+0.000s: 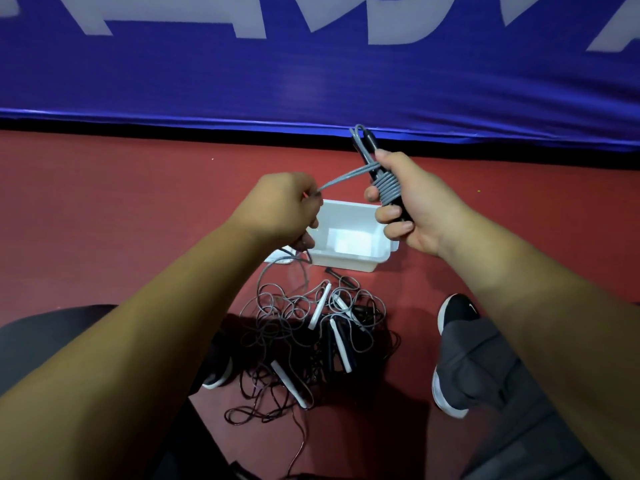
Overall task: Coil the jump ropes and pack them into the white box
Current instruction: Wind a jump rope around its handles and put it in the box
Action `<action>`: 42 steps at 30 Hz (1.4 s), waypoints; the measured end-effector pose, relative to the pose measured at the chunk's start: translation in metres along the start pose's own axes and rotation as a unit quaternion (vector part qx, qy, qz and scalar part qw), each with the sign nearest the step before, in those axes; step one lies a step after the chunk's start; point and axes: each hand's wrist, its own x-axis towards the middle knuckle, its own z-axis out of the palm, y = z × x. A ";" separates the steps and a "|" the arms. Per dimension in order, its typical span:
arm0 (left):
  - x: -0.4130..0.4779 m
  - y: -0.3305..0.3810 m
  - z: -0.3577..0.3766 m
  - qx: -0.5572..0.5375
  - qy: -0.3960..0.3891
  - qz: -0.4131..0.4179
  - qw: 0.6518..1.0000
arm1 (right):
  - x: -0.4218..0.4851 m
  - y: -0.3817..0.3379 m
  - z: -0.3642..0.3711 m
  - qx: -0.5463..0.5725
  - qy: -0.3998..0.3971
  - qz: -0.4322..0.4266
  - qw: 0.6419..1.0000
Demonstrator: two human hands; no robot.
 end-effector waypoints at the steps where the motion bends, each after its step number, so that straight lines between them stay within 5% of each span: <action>1: 0.000 0.001 0.002 -0.059 0.001 -0.025 0.998 | 0.000 -0.001 0.000 0.001 0.001 -0.001 1.000; 5: 0.003 0.003 -0.002 -0.285 -0.024 -0.066 0.956 | 0.003 -0.003 -0.002 0.008 0.023 -0.002 1.000; 10: 0.004 0.002 -0.016 -0.339 -0.054 0.012 0.939 | 0.007 -0.003 -0.003 0.016 0.036 0.007 0.999; 12: 0.003 0.002 -0.021 -0.285 -0.074 0.032 0.955 | 0.006 -0.006 -0.002 0.034 0.031 0.009 0.999; 15: 0.003 -0.002 -0.026 -0.037 -0.074 0.073 0.994 | 0.002 -0.010 -0.002 0.044 0.019 0.010 0.999; 17: 0.005 -0.006 -0.025 0.081 -0.065 0.093 0.990 | -0.001 -0.011 -0.001 0.033 0.012 0.008 0.999; 20: 0.007 -0.010 -0.022 0.121 -0.067 0.105 0.985 | -0.003 -0.011 0.000 0.033 0.007 0.005 0.999; 25: 0.007 -0.013 -0.031 0.056 -0.153 0.105 0.981 | 0.004 -0.014 -0.009 0.077 0.014 -0.002 0.997; 33: 0.007 -0.021 -0.025 -0.159 -0.139 -0.022 0.977 | 0.003 -0.013 -0.006 0.040 0.016 -0.028 0.999; 38: 0.010 -0.018 -0.022 -0.341 -0.108 -0.161 0.920 | 0.001 -0.011 -0.003 0.021 0.009 -0.037 0.999; 42: 0.012 -0.016 -0.022 -0.411 -0.133 -0.179 0.884 | 0.001 -0.011 -0.003 0.009 0.012 -0.042 0.999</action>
